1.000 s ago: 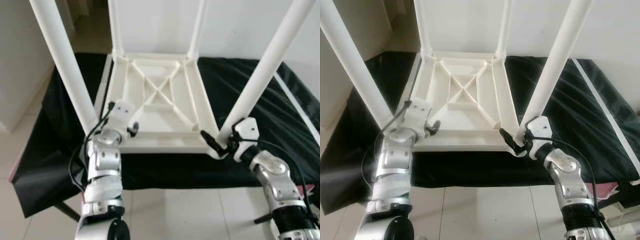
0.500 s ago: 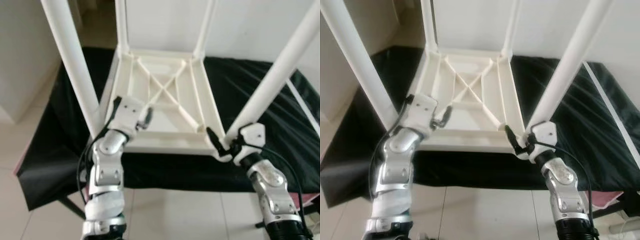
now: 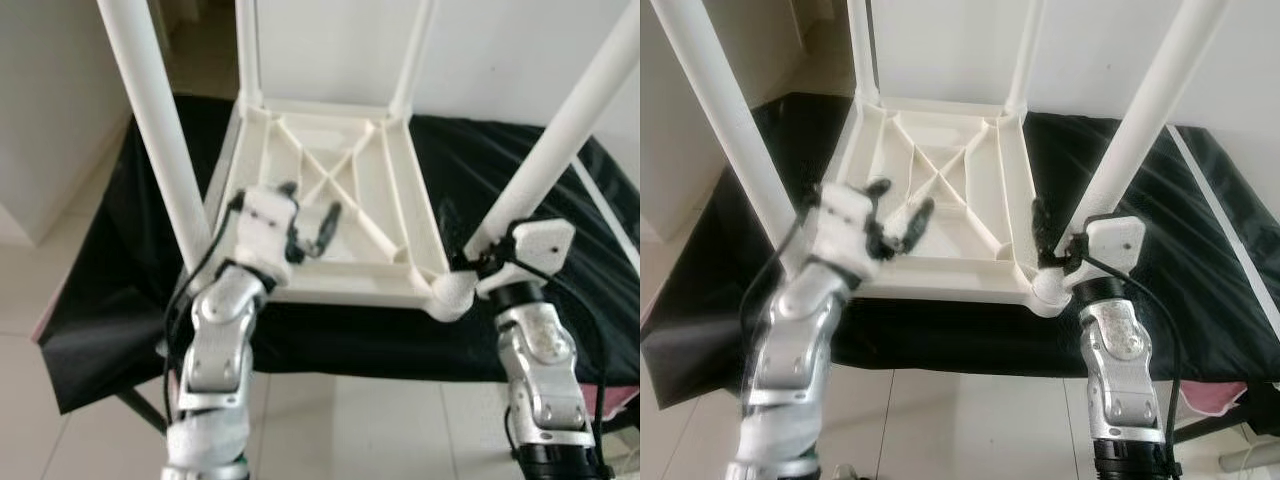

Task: Building children table

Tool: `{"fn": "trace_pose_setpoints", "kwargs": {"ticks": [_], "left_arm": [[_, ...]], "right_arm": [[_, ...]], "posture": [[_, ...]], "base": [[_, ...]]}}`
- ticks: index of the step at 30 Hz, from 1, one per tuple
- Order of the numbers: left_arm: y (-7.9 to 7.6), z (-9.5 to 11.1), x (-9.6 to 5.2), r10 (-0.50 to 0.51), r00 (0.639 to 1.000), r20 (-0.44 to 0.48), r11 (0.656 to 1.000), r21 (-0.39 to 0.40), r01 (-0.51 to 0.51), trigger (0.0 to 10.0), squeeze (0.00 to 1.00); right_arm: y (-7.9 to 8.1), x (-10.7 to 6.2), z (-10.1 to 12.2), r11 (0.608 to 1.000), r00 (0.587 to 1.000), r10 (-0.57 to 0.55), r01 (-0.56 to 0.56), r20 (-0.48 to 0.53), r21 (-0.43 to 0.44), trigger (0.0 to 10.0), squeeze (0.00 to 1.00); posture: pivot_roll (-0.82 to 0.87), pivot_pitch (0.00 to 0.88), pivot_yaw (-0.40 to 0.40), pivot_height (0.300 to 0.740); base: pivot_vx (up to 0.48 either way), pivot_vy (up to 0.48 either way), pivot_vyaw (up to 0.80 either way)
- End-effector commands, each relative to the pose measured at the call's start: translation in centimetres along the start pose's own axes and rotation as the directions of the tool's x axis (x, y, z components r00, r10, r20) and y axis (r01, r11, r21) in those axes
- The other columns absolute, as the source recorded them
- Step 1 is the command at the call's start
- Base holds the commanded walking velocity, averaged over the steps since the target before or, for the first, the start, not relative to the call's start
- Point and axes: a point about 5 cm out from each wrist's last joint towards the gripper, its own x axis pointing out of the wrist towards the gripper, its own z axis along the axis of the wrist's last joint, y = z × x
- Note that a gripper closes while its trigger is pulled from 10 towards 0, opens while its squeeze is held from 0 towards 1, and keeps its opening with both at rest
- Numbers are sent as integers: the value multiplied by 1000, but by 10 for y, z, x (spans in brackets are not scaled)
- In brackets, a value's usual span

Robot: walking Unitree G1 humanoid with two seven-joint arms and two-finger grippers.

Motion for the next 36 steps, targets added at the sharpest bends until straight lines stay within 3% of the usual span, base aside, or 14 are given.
{"fn": "trace_pose_setpoints", "kwargs": {"ticks": [1, 9, 15, 16, 18, 20, 24, 26, 32, 36], "left_arm": [[-19, -2, 2, -76, 996, 38, 995, -57, 78, 10000, 0], [-19, 0, -2, -68, 996, 57, 996, -54, 72, 10000, 0], [-17, 1, -6, -66, 995, 69, 996, -64, 70, 10000, 0], [-16, 1, -7, -59, 996, 73, 996, -65, 64, 10000, 0], [-16, 1, -7, -59, 996, 73, 996, -65, 64, 10000, 0], [-17, 1, -7, -49, 996, 78, 995, -79, 55, 10000, 0], [-18, 1, -7, -53, 995, 80, 994, -89, 60, 10000, 0], [-19, 1, -7, -55, 995, 81, 993, -95, 63, 10000, 0], [-15, 0, -5, -33, 997, 76, 994, -102, 41, 10000, 0], [-11, -11, -7, 22, 1000, 10, 996, -87, -21, 10000, 0]], "right_arm": [[-3, -4, -1, 999, 999, -38, 38, -21, 3, 10000, 0], [6, -14, -7, 996, 993, -92, 93, -79, 11, 10000, 0], [2, -29, -9, 979, 975, -185, 193, -121, 60, 10000, 0], [0, -38, -11, 974, 970, -200, 212, -138, 81, 10000, 0], [0, -38, -11, 974, 970, -200, 212, -138, 81, 10000, 0], [-5, -58, -15, 966, 959, -222, 241, -178, 92, 10000, 0], [-11, -78, -16, 965, 947, -237, 255, -216, 63, 10000, 0], [-13, -87, -15, 970, 945, -226, 240, -236, 34, 10000, 0], [-11, -87, -15, 974, 948, -208, 223, -241, 34, 10000, 0], [-1, -91, -21, 989, 955, -120, 138, -271, 48, 10000, 0]], "posture": [[-10, 35, -53, 740], [-16, 46, -43, 740], [-21, 48, -38, 740], [-27, 50, -33, 740], [-27, 50, -33, 740], [-42, 58, -16, 740], [-56, 65, -6, 740], [-65, 68, 2, 740], [-69, 70, 5, 740], [-66, 71, -1, 740]], "base": [[0, 0, 0], [0, 0, 0], [0, 0, 0], [0, 0, 0], [0, 0, 0], [0, 0, 0], [0, 0, 0], [0, 0, 0], [0, 0, 0], [0, 0, 0]]}}
